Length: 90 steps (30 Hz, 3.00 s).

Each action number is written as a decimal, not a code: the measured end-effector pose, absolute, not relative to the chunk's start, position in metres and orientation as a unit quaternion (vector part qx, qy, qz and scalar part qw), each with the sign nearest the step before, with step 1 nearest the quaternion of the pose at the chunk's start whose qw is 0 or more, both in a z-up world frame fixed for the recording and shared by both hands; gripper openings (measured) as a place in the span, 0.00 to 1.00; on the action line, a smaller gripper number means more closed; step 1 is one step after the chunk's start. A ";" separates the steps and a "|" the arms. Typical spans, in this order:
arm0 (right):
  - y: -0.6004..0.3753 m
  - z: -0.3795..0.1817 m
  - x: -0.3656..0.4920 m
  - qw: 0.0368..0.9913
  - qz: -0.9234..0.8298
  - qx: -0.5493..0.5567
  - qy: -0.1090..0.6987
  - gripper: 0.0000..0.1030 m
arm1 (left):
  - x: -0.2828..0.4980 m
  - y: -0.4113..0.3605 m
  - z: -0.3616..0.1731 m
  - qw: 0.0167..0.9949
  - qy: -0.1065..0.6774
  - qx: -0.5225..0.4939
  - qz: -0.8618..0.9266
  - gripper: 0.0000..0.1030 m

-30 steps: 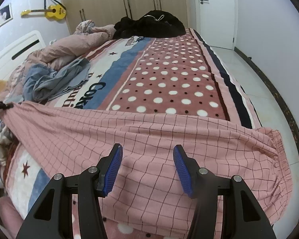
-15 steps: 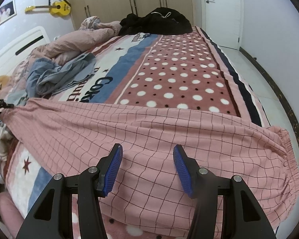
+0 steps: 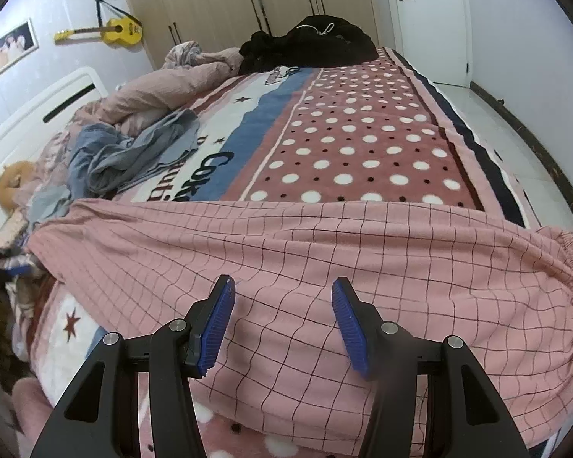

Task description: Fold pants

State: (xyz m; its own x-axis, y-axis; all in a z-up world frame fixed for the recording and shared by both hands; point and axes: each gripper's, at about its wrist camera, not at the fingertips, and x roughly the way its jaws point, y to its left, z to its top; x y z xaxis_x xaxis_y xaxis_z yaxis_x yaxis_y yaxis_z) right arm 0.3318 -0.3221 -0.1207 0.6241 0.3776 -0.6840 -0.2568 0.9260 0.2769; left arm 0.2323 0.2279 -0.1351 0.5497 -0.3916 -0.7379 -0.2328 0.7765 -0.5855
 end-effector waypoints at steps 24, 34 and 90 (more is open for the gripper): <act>-0.356 -0.127 0.334 0.897 0.175 0.111 0.391 0.47 | 0.293 0.154 -0.069 0.928 0.318 -0.177 0.080 0.04; -0.372 -0.128 0.326 0.897 0.170 0.126 0.389 0.47 | 0.312 -0.021 -0.132 0.885 0.439 0.024 -0.150 0.12; -0.118 -0.091 0.364 0.910 0.163 0.033 0.379 0.06 | 0.258 0.188 -0.089 0.922 0.338 -0.159 -0.103 0.76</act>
State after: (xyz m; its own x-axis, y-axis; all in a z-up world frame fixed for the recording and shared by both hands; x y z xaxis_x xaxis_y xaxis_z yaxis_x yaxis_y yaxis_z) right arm 0.3638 -0.1179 -0.0908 0.6599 0.3224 -0.6787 -0.2726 0.9444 0.1836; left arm 0.2578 0.1880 -0.0891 0.7500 -0.2967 -0.5912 0.0821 0.9286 -0.3619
